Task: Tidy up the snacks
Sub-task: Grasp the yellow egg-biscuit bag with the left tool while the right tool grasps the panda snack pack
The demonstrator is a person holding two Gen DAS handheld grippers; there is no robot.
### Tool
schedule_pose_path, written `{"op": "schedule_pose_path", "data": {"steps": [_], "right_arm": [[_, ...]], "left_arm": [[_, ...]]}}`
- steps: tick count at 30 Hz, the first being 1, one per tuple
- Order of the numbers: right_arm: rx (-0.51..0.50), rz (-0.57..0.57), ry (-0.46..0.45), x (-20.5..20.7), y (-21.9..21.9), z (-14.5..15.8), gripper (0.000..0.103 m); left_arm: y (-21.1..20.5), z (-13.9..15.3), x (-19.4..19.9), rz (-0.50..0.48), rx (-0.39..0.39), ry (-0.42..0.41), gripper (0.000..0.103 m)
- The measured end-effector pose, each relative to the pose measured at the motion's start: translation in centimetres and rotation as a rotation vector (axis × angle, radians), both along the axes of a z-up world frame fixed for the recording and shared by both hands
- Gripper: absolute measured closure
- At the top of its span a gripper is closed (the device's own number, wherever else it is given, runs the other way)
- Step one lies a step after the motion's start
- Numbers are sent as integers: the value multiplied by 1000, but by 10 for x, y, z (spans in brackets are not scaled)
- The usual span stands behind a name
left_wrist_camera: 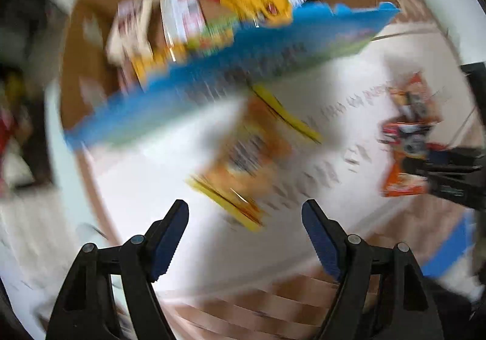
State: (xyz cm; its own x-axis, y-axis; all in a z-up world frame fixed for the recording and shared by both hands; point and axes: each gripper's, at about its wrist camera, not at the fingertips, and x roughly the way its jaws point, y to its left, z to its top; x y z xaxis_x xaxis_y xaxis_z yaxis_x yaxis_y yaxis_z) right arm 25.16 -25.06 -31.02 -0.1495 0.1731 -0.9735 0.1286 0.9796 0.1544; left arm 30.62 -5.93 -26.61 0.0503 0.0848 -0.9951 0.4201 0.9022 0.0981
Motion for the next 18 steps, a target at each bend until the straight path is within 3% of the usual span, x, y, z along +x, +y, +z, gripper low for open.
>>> {"op": "schedule_pose_path", "data": {"steps": [2, 6, 10, 14, 18], "right_arm": [[-2, 3, -9, 4, 1, 1, 65], [-23, 11, -24, 8, 1, 5, 65], [-43, 33, -38, 11, 12, 8, 65], [-63, 49, -51, 7, 28, 13, 65], [-34, 47, -25, 0, 35, 7, 65]], "left_arm": [[-6, -7, 11, -89, 41, -10, 27], [-23, -43, 31, -238, 103, 95, 27], [-40, -77, 35, -310, 124, 203, 27], [-49, -90, 36, -265, 55, 245, 27], [-48, -89, 29, -40, -79, 292, 27]]}}
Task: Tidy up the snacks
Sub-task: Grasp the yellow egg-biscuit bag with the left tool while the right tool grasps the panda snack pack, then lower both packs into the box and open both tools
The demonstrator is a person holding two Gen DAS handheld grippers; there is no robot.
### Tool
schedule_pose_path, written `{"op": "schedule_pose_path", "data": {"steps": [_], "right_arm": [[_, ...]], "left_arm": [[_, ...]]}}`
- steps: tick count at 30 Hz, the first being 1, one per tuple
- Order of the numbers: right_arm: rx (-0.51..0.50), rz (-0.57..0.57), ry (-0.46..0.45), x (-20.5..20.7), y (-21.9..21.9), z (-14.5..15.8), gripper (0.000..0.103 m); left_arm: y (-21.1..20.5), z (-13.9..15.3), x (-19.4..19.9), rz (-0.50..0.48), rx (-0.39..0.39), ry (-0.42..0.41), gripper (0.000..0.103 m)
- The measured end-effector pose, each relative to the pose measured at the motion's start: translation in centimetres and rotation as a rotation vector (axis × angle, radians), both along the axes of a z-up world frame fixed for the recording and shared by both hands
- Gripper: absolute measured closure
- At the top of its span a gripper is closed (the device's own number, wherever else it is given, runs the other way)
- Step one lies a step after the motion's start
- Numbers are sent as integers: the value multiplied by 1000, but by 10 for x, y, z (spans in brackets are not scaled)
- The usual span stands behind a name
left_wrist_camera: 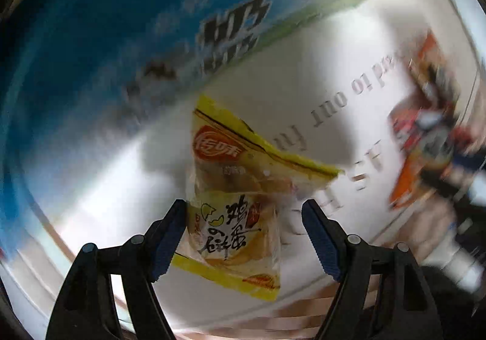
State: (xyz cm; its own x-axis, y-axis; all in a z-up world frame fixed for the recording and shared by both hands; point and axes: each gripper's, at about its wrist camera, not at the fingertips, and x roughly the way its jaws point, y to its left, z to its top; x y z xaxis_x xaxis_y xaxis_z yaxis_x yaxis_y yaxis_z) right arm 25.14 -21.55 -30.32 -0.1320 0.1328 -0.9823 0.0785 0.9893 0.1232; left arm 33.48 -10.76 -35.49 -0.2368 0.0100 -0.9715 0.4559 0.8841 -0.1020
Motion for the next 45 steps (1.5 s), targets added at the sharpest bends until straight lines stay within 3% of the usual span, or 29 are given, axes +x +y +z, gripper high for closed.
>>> {"op": "schedule_pose_path", "data": {"steps": [5, 7, 10, 13, 14, 15, 18, 24, 28, 33, 36, 39, 43, 45], "right_arm": [[49, -5, 47, -2, 7, -10, 64], [67, -28, 61, 0, 6, -11, 63], [113, -87, 103, 5, 1, -19, 50], [121, -136, 135, 8, -4, -28, 48], [121, -148, 134, 7, -4, -30, 48], [119, -153, 132, 6, -3, -32, 49], [82, -143, 98, 0, 2, -32, 57], [72, -130, 46, -10, 12, -16, 68], [95, -83, -25, -8, 22, 19, 69], [167, -53, -105, 3, 29, 72, 69], [199, -23, -170, 19, 30, 110, 69], [230, -3, -220, 47, 25, 146, 69], [206, 30, -282, 106, 25, 171, 69], [173, 44, -294, 130, 25, 173, 69]], "left_arm": [[-5, 1, -20, 106, -51, 3, 27], [-9, 0, -25, 120, -41, -11, 27], [-1, -4, -23, 132, -9, -37, 27], [-5, -10, -13, 142, 17, -71, 28], [-5, -11, -14, 149, 22, -82, 34], [-7, -10, -13, 152, 23, -89, 42], [-12, -9, -27, 166, 27, -135, 48], [1, 8, -58, 263, -41, -135, 56], [24, 36, -63, 323, -82, -163, 56], [48, 103, -49, 391, -191, -211, 57], [55, 156, -31, 390, -250, -293, 57], [82, 186, 10, 402, -294, -329, 57], [82, 199, 56, 416, -260, -393, 57], [91, 190, 87, 424, -238, -403, 57]]}}
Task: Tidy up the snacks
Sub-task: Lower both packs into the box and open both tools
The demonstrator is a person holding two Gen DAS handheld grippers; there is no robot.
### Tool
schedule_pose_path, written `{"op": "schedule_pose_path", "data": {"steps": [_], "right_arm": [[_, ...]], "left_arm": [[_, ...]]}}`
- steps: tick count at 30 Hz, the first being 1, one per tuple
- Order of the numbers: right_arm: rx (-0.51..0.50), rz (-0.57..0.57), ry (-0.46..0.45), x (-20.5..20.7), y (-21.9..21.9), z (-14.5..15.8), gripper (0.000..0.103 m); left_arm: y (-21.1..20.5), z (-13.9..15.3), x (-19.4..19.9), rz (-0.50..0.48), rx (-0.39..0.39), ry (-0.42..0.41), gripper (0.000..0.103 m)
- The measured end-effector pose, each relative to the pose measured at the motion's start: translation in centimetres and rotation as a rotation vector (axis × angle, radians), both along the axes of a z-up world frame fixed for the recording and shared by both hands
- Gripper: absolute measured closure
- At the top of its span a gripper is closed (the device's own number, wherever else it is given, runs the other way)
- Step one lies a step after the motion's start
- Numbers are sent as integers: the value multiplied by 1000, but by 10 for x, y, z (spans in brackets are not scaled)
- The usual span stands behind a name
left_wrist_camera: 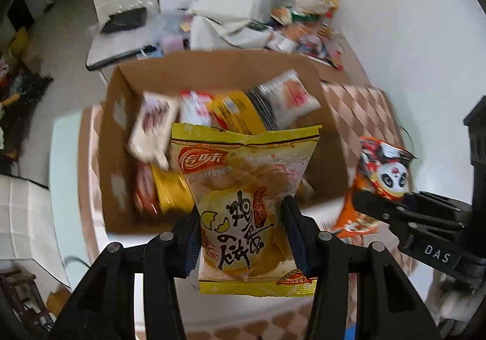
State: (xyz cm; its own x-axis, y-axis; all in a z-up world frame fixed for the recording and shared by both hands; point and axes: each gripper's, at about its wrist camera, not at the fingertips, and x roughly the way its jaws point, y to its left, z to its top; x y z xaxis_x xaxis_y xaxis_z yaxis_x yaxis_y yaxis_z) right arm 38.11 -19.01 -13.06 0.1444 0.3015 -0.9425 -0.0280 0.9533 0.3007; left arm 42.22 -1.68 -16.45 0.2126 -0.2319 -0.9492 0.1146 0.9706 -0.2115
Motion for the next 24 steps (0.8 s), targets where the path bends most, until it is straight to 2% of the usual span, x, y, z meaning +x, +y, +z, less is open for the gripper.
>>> {"op": "schedule_pose_path", "data": {"steps": [6, 8, 12, 14, 17, 19, 20, 21, 23, 24], "right_arm": [[-112, 16, 31, 82, 13, -24, 69], [-142, 22, 52, 101, 15, -39, 69], [-184, 33, 87, 119, 17, -63, 69], [-192, 39, 107, 124, 18, -73, 69], [-197, 38, 141, 130, 20, -84, 68], [-193, 22, 146, 133, 18, -89, 68], [-197, 15, 141, 134, 17, -89, 62], [-201, 15, 137, 135, 16, -89, 45], [-168, 14, 140, 138, 14, -90, 20], [-167, 14, 147, 138, 15, -90, 18]], "left_arm": [[16, -36, 71, 45, 35, 83, 57], [18, -40, 78, 47, 55, 107, 57], [19, -68, 97, 28, 88, 167, 57], [19, -85, 102, 16, 88, 224, 56], [25, -102, 107, 45, 51, 275, 56], [30, -108, 110, 59, 25, 282, 48], [30, -109, 112, 58, 25, 283, 34], [31, -109, 114, 59, 32, 276, 20], [33, -105, 116, 65, 28, 262, 16], [33, -103, 116, 64, 30, 256, 15]]}}
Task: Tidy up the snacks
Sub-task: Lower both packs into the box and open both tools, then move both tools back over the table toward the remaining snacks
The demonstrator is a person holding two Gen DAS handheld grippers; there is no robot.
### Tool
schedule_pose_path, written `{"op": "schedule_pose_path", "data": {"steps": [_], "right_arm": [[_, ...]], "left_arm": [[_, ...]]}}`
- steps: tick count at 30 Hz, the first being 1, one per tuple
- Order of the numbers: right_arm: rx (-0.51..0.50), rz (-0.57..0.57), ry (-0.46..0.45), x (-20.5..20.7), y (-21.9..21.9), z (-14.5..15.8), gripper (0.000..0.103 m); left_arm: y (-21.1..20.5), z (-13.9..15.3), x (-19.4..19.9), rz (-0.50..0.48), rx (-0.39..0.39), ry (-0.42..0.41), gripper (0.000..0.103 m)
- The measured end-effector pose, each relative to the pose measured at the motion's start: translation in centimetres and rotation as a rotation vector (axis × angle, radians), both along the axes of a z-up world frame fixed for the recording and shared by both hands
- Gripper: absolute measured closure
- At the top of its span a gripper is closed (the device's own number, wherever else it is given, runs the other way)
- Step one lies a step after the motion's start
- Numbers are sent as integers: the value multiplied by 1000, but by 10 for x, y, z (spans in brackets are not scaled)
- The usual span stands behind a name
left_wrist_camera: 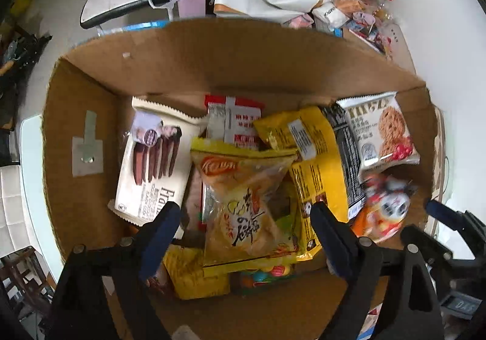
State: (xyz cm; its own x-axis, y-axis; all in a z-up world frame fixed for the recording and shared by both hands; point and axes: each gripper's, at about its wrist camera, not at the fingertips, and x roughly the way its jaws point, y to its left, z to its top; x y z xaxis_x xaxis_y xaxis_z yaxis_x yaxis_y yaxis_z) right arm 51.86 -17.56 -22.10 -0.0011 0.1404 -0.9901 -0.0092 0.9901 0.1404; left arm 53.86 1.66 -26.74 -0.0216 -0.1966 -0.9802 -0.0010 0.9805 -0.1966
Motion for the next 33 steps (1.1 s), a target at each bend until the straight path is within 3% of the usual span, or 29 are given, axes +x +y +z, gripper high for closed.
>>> {"op": "schedule_pose_path", "data": {"steps": [13, 33], "right_arm": [[-20, 41, -35, -12, 13, 18, 12], [-25, 58, -198, -105, 28, 83, 9]], "left_arm": [[-2, 36, -21, -7, 22, -104, 15], [10, 118, -141, 65, 96, -327, 15]]}}
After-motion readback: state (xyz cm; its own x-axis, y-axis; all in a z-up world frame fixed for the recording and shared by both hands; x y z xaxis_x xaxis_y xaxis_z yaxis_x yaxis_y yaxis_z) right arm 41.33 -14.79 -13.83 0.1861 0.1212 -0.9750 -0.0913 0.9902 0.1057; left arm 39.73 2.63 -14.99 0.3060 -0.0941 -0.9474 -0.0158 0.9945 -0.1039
